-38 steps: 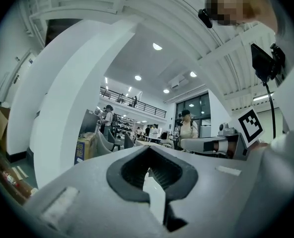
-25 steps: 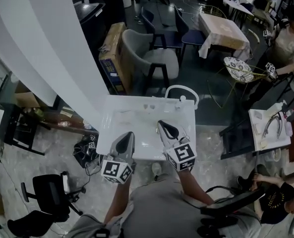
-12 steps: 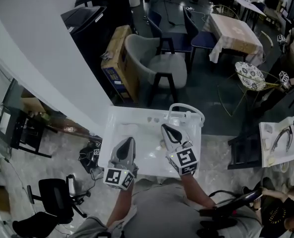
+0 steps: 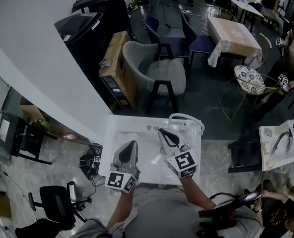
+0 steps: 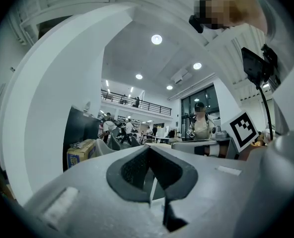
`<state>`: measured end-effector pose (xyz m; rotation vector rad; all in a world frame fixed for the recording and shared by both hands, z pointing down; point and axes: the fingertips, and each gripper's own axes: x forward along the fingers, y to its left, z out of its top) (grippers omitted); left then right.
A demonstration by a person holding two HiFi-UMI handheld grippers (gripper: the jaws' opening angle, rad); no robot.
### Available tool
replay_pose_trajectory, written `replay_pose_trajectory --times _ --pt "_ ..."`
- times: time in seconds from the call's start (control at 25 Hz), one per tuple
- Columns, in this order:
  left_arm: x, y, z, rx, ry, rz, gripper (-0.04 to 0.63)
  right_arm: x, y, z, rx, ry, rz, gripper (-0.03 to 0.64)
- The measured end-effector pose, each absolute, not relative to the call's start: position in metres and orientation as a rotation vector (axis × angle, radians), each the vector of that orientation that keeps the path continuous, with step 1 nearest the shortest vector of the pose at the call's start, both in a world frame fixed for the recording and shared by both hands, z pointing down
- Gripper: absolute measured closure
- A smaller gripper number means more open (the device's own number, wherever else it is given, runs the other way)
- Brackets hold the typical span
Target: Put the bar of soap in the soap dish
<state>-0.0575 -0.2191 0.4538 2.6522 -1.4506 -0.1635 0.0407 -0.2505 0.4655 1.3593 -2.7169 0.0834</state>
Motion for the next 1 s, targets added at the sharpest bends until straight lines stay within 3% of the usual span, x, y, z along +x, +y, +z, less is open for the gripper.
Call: replay_pose_trajectory --times 0.92,1.0 --pt "-0.102 -0.244 0.450 2.660 -1.406 -0.195 0.601 0.007 -0.262 0.471 1.297 -2.668 -0.046 0.615" --pt "-0.103 -0.243 0.451 2.658 -1.403 -0.196 0.601 0.010 -0.262 0.468 1.332 -2.664 -0.085 0.592"
